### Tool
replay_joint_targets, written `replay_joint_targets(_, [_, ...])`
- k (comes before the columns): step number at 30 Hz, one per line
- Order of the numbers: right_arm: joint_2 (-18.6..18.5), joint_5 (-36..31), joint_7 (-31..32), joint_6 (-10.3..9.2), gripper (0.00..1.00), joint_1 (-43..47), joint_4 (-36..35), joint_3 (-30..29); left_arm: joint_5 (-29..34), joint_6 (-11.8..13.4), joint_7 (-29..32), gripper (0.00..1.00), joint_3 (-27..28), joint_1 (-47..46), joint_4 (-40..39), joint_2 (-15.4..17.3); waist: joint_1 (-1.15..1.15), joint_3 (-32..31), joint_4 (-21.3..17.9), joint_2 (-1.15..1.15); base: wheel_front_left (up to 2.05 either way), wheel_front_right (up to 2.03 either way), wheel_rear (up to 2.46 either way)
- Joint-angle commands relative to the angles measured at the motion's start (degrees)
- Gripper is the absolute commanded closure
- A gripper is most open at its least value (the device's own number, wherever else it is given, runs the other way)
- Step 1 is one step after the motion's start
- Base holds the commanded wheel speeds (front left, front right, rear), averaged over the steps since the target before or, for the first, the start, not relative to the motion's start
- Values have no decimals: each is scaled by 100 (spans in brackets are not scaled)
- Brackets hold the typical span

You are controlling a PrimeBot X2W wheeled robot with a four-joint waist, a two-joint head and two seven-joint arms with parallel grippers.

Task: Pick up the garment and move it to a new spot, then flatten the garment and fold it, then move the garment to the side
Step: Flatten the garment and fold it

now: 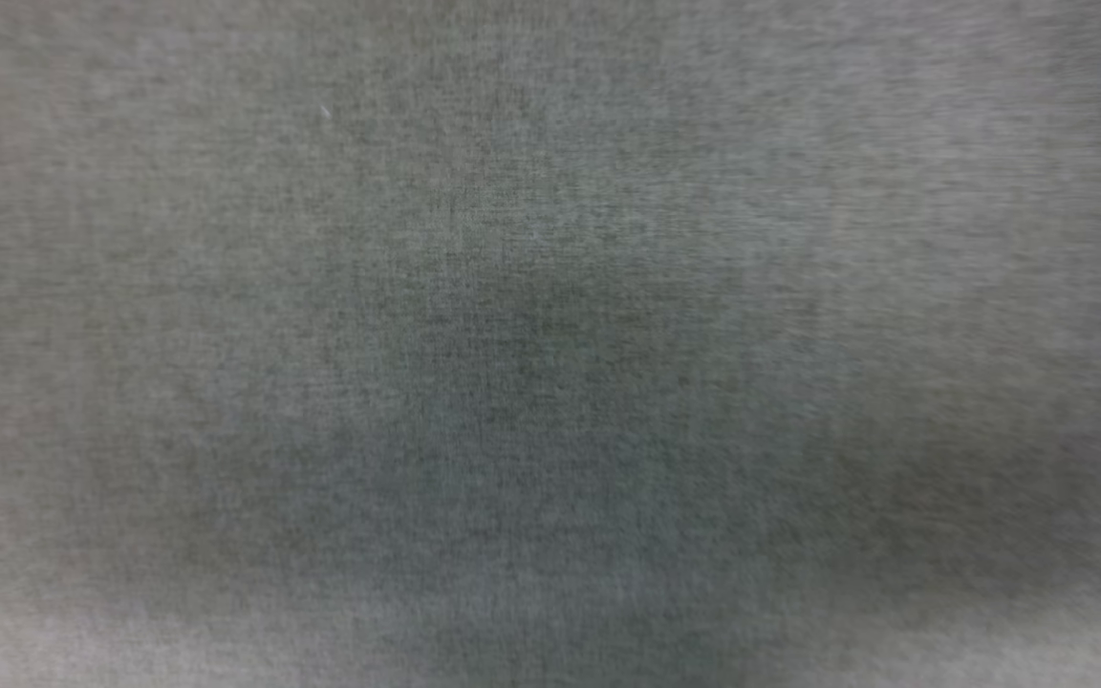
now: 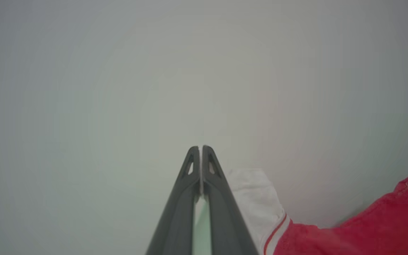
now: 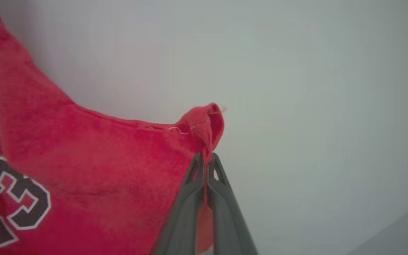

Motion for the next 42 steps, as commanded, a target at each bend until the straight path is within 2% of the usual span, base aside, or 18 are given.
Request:
replay_joint_targets(1, [26,-163,-27,-6,100,72,85,-105,45,32,4,100,111,142,-22,-65,0,413,227,0,0,0,0])
replay_joint_targets(7, [159,-409,-28,-6,100,301,246,-330,97,-47,3,100,303,683,26,-214,0,124,353,0,0,0,0])
replay_joint_targets(12, [200,-410,-28,-6,100,679,167,-233,49,-169,4,100,392,1255,56,-208,0,-366,407,0,0,0,0])
replay_joint_targets(16, [219,-138,-26,-6,100,1204,181,-51,-67,-265,4,100,290,1947,108,-224,0,-976,459,0,0,0,0])
replay_joint_targets(20, [213,339,34,-6,100,1771,234,296,-325,-297,51,100,-55,2724,-5,-258,0,-1636,514,0,0,0,0])
replay_joint_targets(24, [65,713,118,-6,100,2350,116,684,-641,-296,251,100,-440,3457,-355,-101,0,-2125,555,0,0,0,0])
replay_joint_targets(27, [-194,1231,293,-6,100,2988,-178,1059,-926,-297,433,100,-775,4172,-823,64,0,-2564,644,0,0,0,0])
replay_joint_targets(32, [-868,2149,618,-6,100,4175,-1100,1671,-1389,-288,746,100,-931,5371,-1568,556,0,-3157,695,0,0,0,0])
replay_joint_targets(36, [-1430,2843,853,-6,100,5190,-1955,1962,-1782,4,1003,100,-897,6461,-2452,990,0,-3538,706,0,0,0,0])
replay_joint_targets(40, [-2022,3376,1082,-6,100,6122,-2824,2151,-2145,603,1311,100,-871,7610,-3636,1521,0,-3815,732,0,0,0,0])
replay_joint_targets(42, [-2252,3529,1170,-6,100,6544,-3214,2150,-2299,997,1452,100,-843,8143,-4266,1811,0,-3904,724,0,0,0,0])
